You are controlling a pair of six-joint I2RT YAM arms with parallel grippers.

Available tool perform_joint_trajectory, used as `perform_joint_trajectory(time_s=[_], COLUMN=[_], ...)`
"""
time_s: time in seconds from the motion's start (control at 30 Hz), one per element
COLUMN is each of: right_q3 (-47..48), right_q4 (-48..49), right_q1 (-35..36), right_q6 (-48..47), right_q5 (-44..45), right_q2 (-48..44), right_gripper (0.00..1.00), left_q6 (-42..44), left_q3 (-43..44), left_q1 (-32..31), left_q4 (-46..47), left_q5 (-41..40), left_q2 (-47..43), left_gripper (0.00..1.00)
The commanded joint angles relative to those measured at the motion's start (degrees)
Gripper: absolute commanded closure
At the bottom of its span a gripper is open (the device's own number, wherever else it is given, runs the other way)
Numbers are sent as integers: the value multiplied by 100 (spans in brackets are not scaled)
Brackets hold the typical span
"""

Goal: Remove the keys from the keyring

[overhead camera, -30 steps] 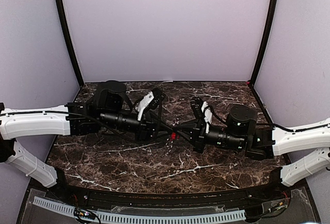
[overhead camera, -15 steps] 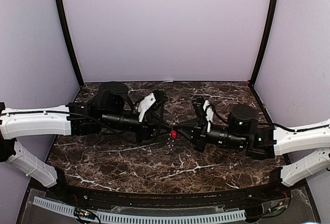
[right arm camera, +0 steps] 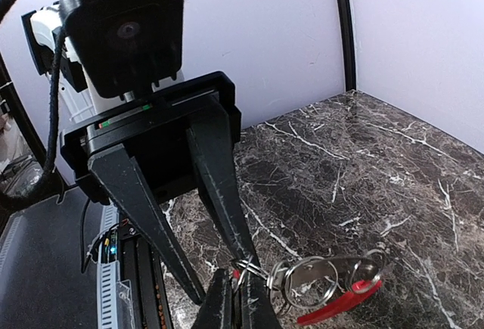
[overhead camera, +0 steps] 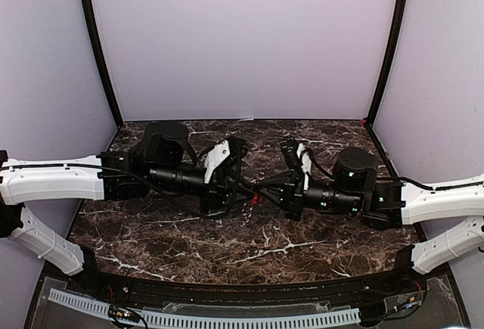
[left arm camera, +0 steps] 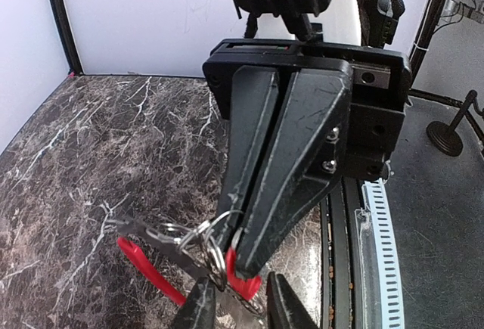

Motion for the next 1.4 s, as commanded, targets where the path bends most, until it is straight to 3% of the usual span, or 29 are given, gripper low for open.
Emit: perform_joint_trajectory(time_s=[0.0,0.17,0.6,1.07,1.37], right_q3=[163,221,237,288,384], right_q4=[282,258,23,-343,-628], right_q1=[-111,-196,-366,-503,-855], right_q6=[216,289,361,347,504], right_q5=[-362,-709,-803,-867,-1767], right_q2=[78,149,149,50,123], right_gripper=[100,100,100,100,100], left_q6=[205,291,242,189,142], left_q3=[183,192,116,-68,-249], left_q1=[-44,-53,-56,-58,-60], left_q4=[132,153,129,285,566], left_q5=[120,104,218,204,236], left_q2=[-135,-154,-205,-324,-486], left_gripper=[76,76,100,100,100])
